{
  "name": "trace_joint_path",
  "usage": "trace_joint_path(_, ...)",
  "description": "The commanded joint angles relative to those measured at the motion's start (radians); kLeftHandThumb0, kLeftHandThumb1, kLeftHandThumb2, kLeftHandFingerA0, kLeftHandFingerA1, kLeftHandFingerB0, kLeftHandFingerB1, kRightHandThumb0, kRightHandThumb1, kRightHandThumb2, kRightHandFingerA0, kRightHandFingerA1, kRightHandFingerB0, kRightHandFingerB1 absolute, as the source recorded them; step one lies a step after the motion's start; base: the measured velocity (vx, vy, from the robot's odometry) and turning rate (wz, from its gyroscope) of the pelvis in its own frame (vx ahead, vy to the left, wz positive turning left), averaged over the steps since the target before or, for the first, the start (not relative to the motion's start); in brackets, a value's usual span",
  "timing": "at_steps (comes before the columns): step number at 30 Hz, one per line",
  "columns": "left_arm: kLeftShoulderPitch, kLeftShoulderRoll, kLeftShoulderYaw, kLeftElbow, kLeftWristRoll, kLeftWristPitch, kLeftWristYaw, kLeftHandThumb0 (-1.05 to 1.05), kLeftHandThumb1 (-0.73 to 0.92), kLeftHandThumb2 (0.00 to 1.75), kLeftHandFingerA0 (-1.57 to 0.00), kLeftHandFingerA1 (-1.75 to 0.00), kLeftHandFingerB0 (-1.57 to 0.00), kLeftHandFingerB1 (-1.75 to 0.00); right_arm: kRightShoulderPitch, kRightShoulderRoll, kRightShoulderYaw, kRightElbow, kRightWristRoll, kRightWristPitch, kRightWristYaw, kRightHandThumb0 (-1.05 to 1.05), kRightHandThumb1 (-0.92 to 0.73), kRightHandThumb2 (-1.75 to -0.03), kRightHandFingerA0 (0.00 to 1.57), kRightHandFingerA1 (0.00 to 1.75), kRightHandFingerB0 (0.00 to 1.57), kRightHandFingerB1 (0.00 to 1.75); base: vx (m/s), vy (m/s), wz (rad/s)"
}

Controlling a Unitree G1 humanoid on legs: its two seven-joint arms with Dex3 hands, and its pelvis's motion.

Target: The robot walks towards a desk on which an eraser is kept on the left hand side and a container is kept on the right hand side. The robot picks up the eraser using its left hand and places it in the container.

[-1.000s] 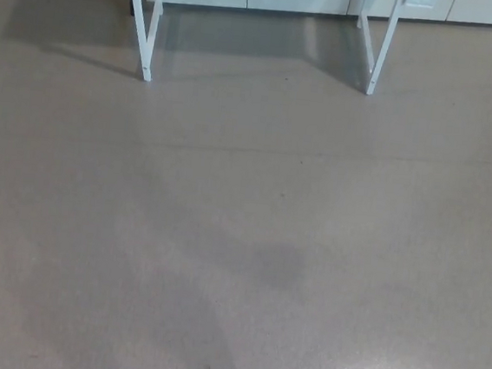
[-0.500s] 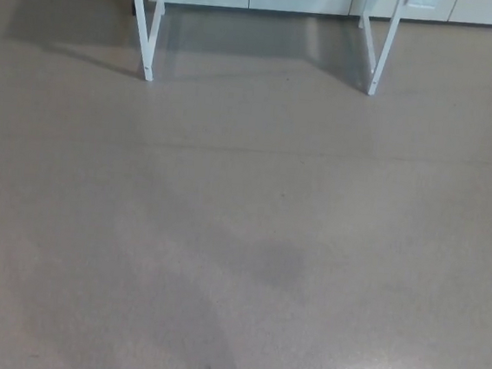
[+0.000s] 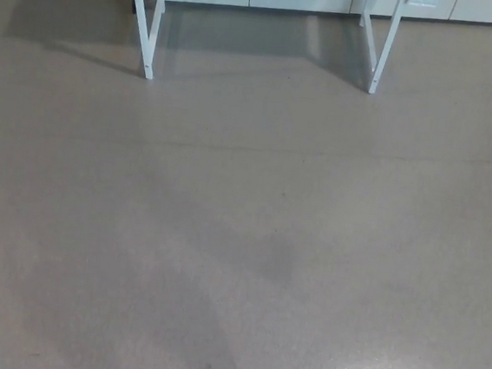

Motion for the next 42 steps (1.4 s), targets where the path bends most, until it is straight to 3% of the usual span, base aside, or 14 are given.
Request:
trace_joint_path(1,0.015,0.030,-0.026,0.026,0.027,-0.060,0.028,-0.33,0.61,0.60,-0.49,-0.41,-0.36,-0.33,0.018,-0.010,0.018,-0.014,-0.012,-0.063,0.003,-0.25,-0.34,-0.58,0.54,0.68,0.38,0.53,0.03,0.022,0.08)
trace_joint_path(8,0.026,0.068,-0.064,0.029,0.039,-0.073,0.045,-0.34,0.61,0.59,-0.50,-0.40,-0.36,-0.33,0.007,-0.027,0.019,-0.013,-0.013,-0.043,-0.023,-0.26,-0.33,-0.58,0.60,0.65,0.37,0.51,0.01,-0.005,0.04)
trace_joint_path(9,0.027,0.072,-0.071,0.029,0.046,-0.072,0.051,-0.34,0.61,0.58,-0.49,-0.40,-0.36,-0.33,0.007,-0.029,0.015,-0.013,-0.010,-0.041,-0.019,-0.20,-0.37,-0.51,0.63,0.65,0.39,0.48,0.05,-0.128,0.10)
trace_joint_path(21,0.030,0.093,-0.098,0.046,0.051,-0.096,0.052,-0.37,0.63,0.61,-0.51,-0.39,-0.35,-0.33,0.038,-0.025,0.011,-0.032,-0.004,-0.053,0.003,-0.23,-0.35,-0.57,0.56,0.65,0.36,0.51,0.10,-0.222,0.14)
trace_joint_path(31,0.020,0.085,-0.062,0.075,0.020,-0.079,0.033,-0.35,0.62,0.60,-0.54,-0.45,-0.37,-0.33,0.046,-0.024,0.011,0.003,-0.006,-0.076,0.012,-0.20,-0.39,-0.51,0.61,0.67,0.41,0.49,0.20,0.218,-0.11)
trace_joint_path(33,0.020,0.085,-0.052,0.076,0.012,-0.079,0.013,-0.34,0.63,0.62,-0.52,-0.45,-0.37,-0.33,0.046,-0.023,0.009,0.005,-0.003,-0.075,0.017,-0.27,-0.33,-0.59,0.59,0.68,0.38,0.53,0.22,0.247,0.06)
trace_joint_path(34,0.022,0.091,-0.069,0.073,0.038,-0.076,0.036,-0.37,0.64,0.61,-0.53,-0.43,-0.36,-0.33,0.046,-0.023,0.011,0.001,-0.005,-0.071,0.014,-0.20,-0.39,-0.51,0.63,0.67,0.40,0.49,0.24,0.131,0.03)
trace_joint_path(37,0.020,0.091,-0.059,0.071,0.025,-0.074,0.025,-0.35,0.62,0.60,-0.51,-0.42,-0.36,-0.32,0.041,-0.022,0.010,0.020,-0.006,-0.082,0.016,-0.20,-0.39,-0.51,0.63,0.64,0.38,0.47,0.19,0.077,0.04)
trace_joint_path(40,0.024,0.094,-0.063,0.065,0.030,-0.078,0.025,-0.35,0.63,0.60,-0.51,-0.43,-0.36,-0.32,0.039,-0.022,0.009,0.033,-0.005,-0.096,0.021,-0.27,-0.34,-0.59,0.58,0.67,0.36,0.52,0.20,0.000,0.07)
trace_joint_path(42,0.022,0.094,-0.066,0.060,0.033,-0.076,0.029,-0.36,0.64,0.61,-0.52,-0.45,-0.36,-0.33,0.029,-0.023,0.008,0.053,-0.007,-0.103,0.017,-0.19,-0.38,-0.51,0.64,0.63,0.39,0.47,0.21,-0.094,0.04)
